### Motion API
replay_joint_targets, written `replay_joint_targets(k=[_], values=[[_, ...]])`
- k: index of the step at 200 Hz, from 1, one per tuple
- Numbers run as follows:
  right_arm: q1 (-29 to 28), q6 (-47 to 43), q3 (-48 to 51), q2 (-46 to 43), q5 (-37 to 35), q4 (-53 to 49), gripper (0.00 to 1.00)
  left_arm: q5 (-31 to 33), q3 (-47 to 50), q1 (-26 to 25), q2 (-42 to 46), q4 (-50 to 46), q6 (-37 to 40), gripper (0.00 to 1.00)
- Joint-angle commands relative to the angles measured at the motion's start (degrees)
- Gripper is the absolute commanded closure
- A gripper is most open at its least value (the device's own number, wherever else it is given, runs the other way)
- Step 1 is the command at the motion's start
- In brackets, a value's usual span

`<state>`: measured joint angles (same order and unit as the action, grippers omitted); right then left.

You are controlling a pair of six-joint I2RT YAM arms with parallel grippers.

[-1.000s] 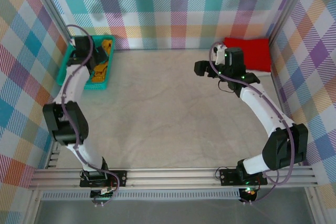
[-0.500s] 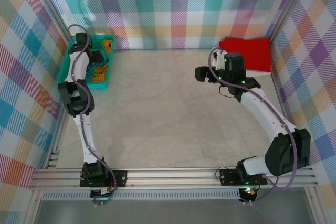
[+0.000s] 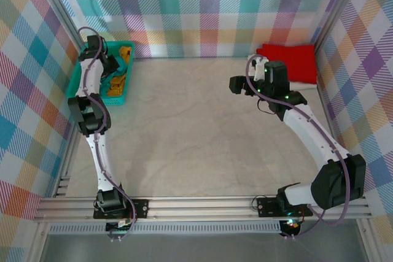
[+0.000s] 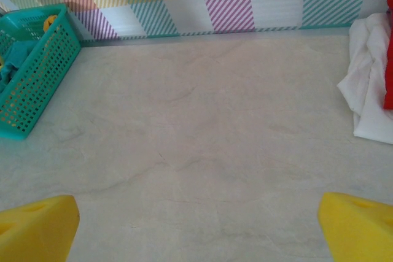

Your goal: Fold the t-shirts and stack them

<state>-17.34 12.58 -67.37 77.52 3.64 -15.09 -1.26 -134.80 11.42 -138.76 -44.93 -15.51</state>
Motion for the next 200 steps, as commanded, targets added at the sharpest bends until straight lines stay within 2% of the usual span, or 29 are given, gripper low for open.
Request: replay_joint_targets(k=[1, 35, 60, 97, 113, 133, 151, 167, 200], values=[[-0.37, -0.76, 0.26, -0.96, -0.32, 1.60, 0.00, -1.32, -2.34, 0.14, 6.96, -0.01, -2.55, 1.00], [-0.37, -0.16, -0.16, -0.27, 0.65, 2.80, 0.00, -1.16, -6.55, -0.69, 8.82, -5.06, -2.29, 1.00], [-0.34, 0.21, -1.11, -0.08, 1.70, 2.25, 0.00, -1.76, -7.33, -1.71, 12.10, -4.46, -1.90, 1.00], [-0.37, 0.60, -1.40, -0.78, 1.37, 2.35, 0.00, 0.12, -20.18, -6.17, 15.77, -4.99, 1.99, 1.00], [-0.32, 0.96, -1.69, -1.30, 0.68, 2.26, 0.00, -1.04, -22.26, -8.45, 19.48, -2.24, 2.17, 1.00], [-0.40, 1.04, -2.19, -2.05, 0.01, 2.22, 0.00, -2.63, -22.34, -12.76, 25.23, 1.64, 4.10, 1.00], [-0.33, 0.83, -2.46, -3.01, -0.63, 2.26, 0.00, -2.66, -22.28, -18.82, 29.57, 4.28, 8.43, 1.00], [-0.40, 0.28, -2.80, -3.89, -1.53, 1.89, 0.00, -4.88, -22.32, -23.57, 32.26, 5.83, 8.92, 1.00], [-0.34, 0.55, -2.84, -6.50, -5.55, 1.21, 0.00, -4.35, -21.63, -33.14, 34.04, 2.38, 10.08, 1.00]])
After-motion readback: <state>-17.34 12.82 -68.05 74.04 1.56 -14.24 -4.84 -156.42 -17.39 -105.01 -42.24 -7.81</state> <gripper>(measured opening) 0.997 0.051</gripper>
